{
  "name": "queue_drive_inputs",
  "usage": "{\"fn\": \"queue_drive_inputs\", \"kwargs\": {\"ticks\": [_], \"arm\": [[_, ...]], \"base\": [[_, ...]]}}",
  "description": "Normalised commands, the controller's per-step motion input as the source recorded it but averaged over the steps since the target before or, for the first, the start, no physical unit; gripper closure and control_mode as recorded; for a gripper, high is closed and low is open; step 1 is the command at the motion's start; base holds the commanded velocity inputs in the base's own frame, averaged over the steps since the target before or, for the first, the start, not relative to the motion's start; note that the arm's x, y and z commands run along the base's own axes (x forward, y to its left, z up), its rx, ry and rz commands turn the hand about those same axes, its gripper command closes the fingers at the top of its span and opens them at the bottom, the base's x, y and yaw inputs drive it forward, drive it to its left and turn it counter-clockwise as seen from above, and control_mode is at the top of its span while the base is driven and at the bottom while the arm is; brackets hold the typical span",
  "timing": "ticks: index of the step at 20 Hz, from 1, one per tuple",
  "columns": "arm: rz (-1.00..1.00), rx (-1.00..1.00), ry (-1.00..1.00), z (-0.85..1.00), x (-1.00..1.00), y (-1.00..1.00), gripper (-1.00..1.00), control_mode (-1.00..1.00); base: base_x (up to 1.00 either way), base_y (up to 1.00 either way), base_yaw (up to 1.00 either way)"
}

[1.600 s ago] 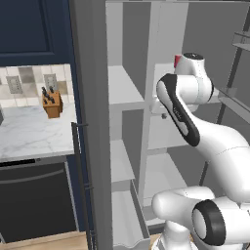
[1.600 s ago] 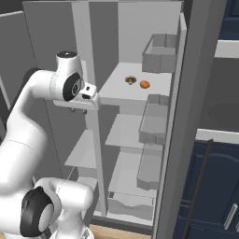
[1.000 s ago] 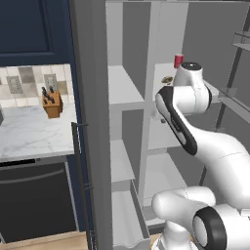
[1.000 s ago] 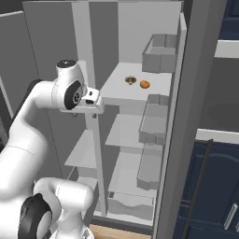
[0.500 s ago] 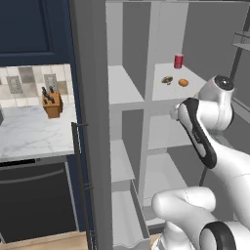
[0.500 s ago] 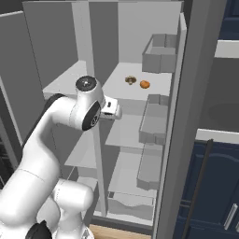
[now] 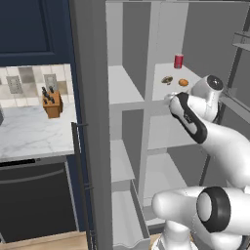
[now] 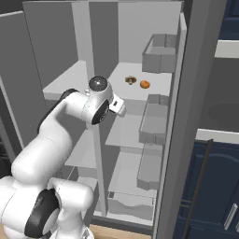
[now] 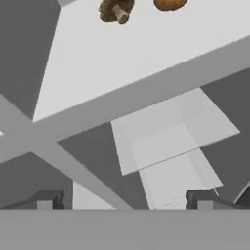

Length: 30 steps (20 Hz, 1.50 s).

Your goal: Take the mushroom and tangerine from the fridge shelf and place them in the freezer drawer to begin freezing them.

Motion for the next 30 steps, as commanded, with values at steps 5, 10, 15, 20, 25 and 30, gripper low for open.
{"fn": "queue_drive_inputs", "kwargs": {"ticks": [5, 10, 15, 20, 25, 30], "arm": [[-0.19, 0.16, -0.01, 0.36, 0.42, -0.07, -1.00, -1.00], [-0.14, 0.03, -0.04, 0.45, 0.08, 0.00, -1.00, -1.00], [-0.09, 0.00, -0.08, 0.23, 0.04, -0.06, -1.00, -1.00], [-0.02, 0.02, -0.11, 0.05, 0.15, -0.12, -1.00, -1.00], [0.00, 0.08, -0.16, 0.02, 0.08, -0.13, -1.00, -1.00], [0.00, 0.13, -0.12, 0.03, 0.27, -0.05, -1.00, -1.00]], "base": [[0.00, 0.00, 0.00], [0.00, 0.00, 0.00], [0.00, 0.00, 0.00], [0.00, 0.00, 0.00], [0.00, 0.00, 0.00], [0.00, 0.00, 0.00]]}}
